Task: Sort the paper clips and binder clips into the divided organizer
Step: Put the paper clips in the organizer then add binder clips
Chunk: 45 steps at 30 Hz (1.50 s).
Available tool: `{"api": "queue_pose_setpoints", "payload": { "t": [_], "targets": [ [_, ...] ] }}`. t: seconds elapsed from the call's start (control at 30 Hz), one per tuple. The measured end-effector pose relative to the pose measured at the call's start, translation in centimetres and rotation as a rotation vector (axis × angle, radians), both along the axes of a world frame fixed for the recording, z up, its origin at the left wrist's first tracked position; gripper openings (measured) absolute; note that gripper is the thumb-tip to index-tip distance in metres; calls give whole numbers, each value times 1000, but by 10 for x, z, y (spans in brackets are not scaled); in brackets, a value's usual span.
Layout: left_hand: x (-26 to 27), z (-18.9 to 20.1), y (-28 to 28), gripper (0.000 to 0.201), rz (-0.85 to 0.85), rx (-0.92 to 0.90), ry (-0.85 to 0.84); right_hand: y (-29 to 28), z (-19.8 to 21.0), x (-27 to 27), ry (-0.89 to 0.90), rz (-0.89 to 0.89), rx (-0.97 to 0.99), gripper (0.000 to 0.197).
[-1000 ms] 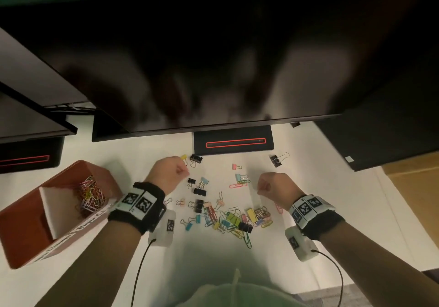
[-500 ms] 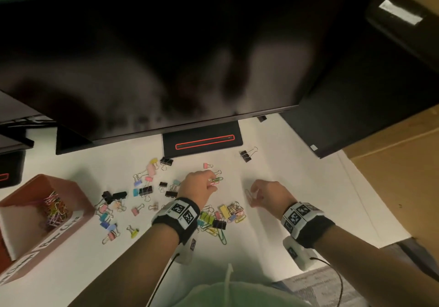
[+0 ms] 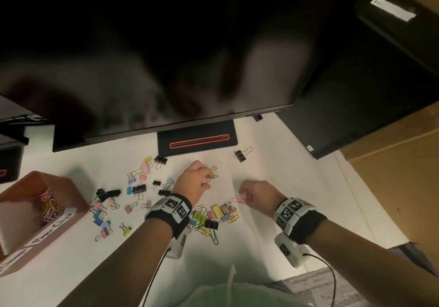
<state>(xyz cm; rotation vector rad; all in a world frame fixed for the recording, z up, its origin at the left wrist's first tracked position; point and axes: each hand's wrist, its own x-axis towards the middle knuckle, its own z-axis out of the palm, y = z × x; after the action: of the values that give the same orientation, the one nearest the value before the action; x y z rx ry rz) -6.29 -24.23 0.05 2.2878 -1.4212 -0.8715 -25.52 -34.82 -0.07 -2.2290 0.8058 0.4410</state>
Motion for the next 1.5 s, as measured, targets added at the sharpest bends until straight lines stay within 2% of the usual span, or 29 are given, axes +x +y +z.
{"api": "queue_pose_setpoints", "payload": {
  "t": [0.1,0.23,0.33,0.47,0.6,0.73,0.83,0.93,1.03,1.13,1.27,1.5],
  "targets": [
    [1,-1,0,26,-15,0,11,-3,4,-7,9,30,29,20],
    [5,-4,0,17,-41,27,29,6,8,-14,-36,134,115,33],
    [9,-7,1,15,-32,36,20,21,2,-11,-40,209,106,38],
    [9,-7,2,19,-22,45,-11,37,-9,-3,-47,183,50,32],
    [10,-5,-3,16,-28,110,-6,42,-9,8,-105,74,-4,24],
    [24,11,-5,14,146,20,105,35,-12,16,-197,-36,-14,19],
    [40,25,5,13,304,-29,102,26,-12,19,-229,-71,-6,13],
    [43,32,19,16,389,34,137,21,-11,21,-225,-114,34,12],
    [27,30,30,22,342,151,138,19,-9,22,-213,-155,78,14],
    [12,17,35,27,352,226,114,14,-7,16,-165,-114,32,17],
    [9,8,36,22,296,282,-32,7,1,1,-130,-45,-11,17],
    [9,1,41,8,296,241,-95,11,-2,-21,-190,83,73,11]
  ]
}}
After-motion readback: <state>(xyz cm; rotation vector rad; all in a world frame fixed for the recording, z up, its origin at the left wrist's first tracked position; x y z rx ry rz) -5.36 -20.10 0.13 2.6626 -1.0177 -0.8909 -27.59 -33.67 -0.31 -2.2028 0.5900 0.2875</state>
